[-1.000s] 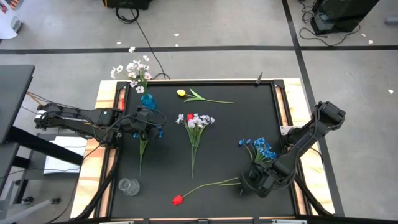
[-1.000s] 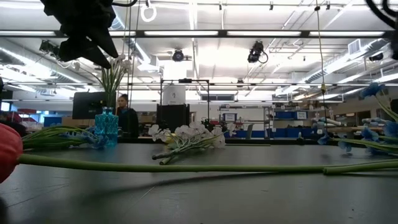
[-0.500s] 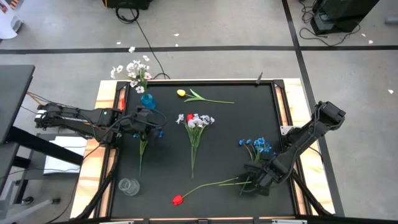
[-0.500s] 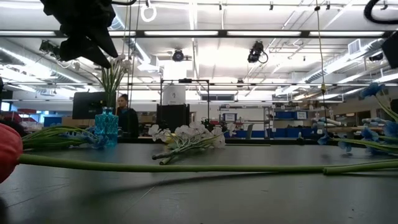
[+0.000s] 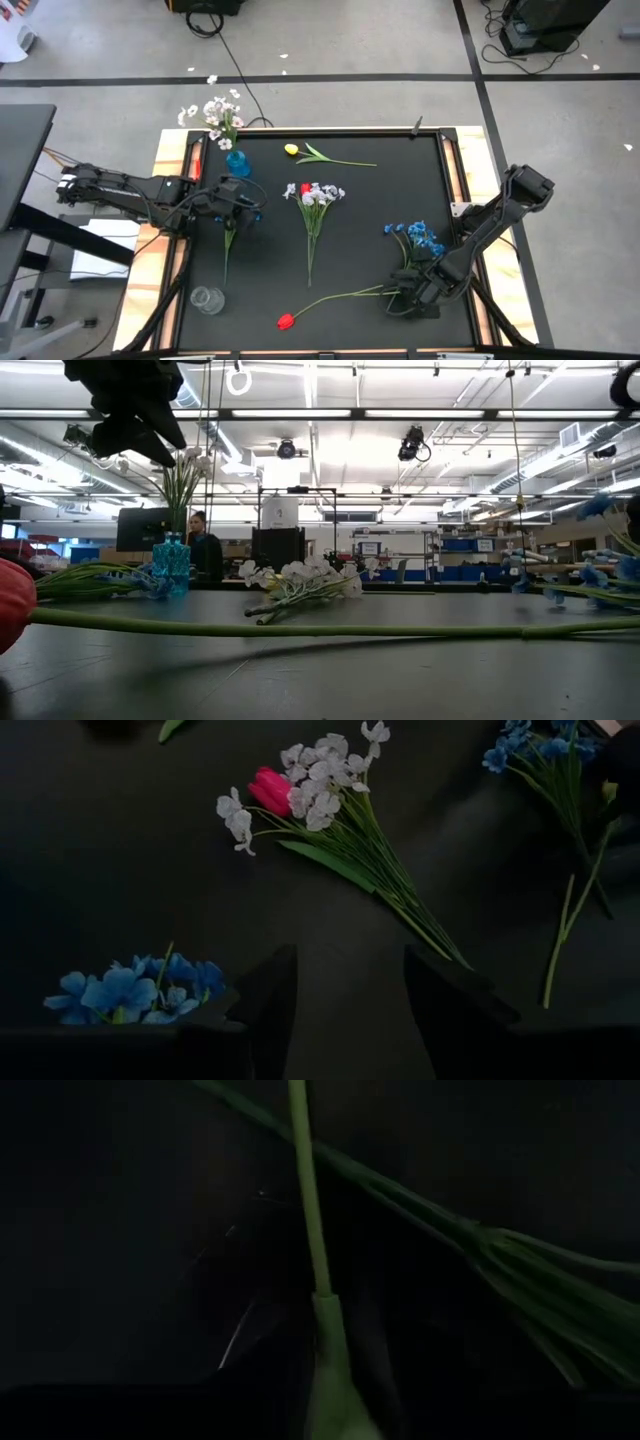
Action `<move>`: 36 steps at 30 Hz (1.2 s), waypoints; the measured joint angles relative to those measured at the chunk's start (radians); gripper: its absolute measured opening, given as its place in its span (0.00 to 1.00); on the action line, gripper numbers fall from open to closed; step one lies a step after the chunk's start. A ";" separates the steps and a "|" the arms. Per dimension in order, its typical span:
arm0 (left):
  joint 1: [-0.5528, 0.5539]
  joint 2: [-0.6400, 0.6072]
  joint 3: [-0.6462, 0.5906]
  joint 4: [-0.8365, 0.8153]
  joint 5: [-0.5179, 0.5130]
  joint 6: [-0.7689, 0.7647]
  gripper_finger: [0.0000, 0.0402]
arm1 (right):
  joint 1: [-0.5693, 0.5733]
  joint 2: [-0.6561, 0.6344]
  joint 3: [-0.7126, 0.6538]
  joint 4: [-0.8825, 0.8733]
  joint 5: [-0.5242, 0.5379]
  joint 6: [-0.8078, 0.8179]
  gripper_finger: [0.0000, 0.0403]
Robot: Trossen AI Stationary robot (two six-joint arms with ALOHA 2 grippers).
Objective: Sort flowers into vase by color
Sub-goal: Put the bottom yellow flower into the blue vase
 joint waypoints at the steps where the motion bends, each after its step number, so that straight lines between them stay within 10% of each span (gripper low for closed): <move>1: 0.000 0.000 0.000 0.000 0.000 0.000 0.47 | 0.002 0.003 -0.007 0.013 -0.005 0.008 0.34; 9: 0.000 0.000 0.000 0.001 0.000 0.006 0.47 | 0.001 0.006 -0.010 0.011 -0.028 0.023 0.29; 17: 0.000 0.000 0.000 0.014 -0.018 0.009 0.47 | -0.067 0.009 0.088 -0.142 -0.290 0.027 0.03; 36: -0.006 0.000 0.000 0.069 -0.048 0.126 0.47 | -0.488 0.008 0.327 0.117 -0.730 0.319 0.08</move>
